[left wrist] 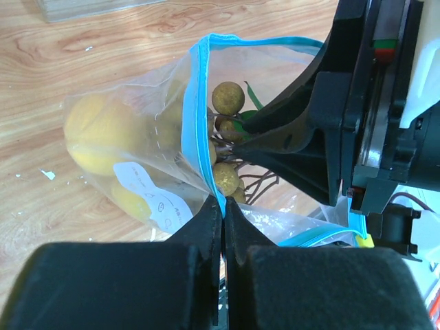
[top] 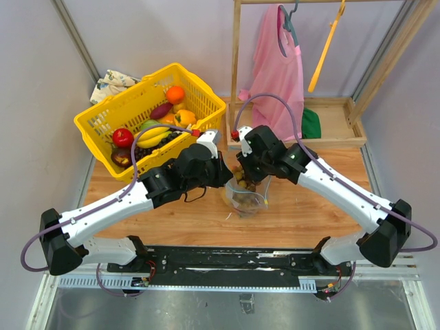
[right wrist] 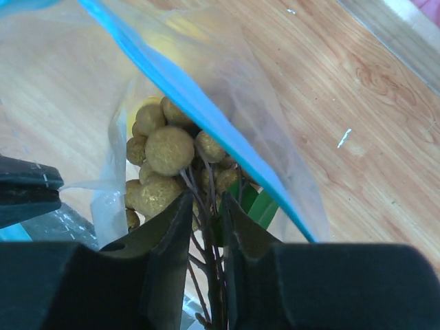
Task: Place the food in the zip-top bag and seal the zipper
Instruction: Adjust the zipper food storage bag at the center of the board.
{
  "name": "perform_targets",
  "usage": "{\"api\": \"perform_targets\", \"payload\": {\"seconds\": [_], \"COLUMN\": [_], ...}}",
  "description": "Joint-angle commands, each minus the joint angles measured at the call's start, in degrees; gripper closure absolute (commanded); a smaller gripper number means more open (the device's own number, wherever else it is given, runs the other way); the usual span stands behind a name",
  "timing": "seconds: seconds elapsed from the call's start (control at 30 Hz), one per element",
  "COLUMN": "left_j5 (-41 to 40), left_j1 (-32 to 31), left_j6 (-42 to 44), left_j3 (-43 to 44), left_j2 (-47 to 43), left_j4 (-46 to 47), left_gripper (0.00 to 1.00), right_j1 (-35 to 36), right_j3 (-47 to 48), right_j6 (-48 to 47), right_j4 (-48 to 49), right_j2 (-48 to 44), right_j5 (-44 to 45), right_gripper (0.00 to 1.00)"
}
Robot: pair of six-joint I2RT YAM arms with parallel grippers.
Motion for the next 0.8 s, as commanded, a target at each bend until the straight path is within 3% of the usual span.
{"api": "perform_targets", "payload": {"seconds": [0.0,0.2,0.47,0.63,0.77], "left_j5": [-0.97,-0.97,-0.88,-0.88,-0.90], "left_j1": [0.24,0.20,0.21,0.20,0.21], "left_j6": [-0.74,-0.67,-0.49,-0.41,-0.40], "left_j3": [-0.58,-0.57,-0.50,-0.41,-0.49], "left_j2": [-1.39,-1.49,-1.76,-2.02,-2.15], "left_j4": [1.91,1.92,2.06,1.93,2.05], "left_gripper": [1.00,1.00,1.00,1.00,1.00], "right_j1": [1.29,1.65,1.76,1.61,-0.05], "right_j3": [-0.81,4.01,9.87,8.64,6.71], "right_j6": [0.28,-1.53,-3.99,-2.61,-0.32], "right_j4": [-1.67,-8.87,-10.86,-10.22,-10.71], "right_j2": [1.44,3.40,-3.60,-9.00,-11.98], "right_j5": [-2.78,-4.79,-4.31,4.13,11.12], "right_gripper": [0.73,0.58,0.45,0.40,0.44]}}
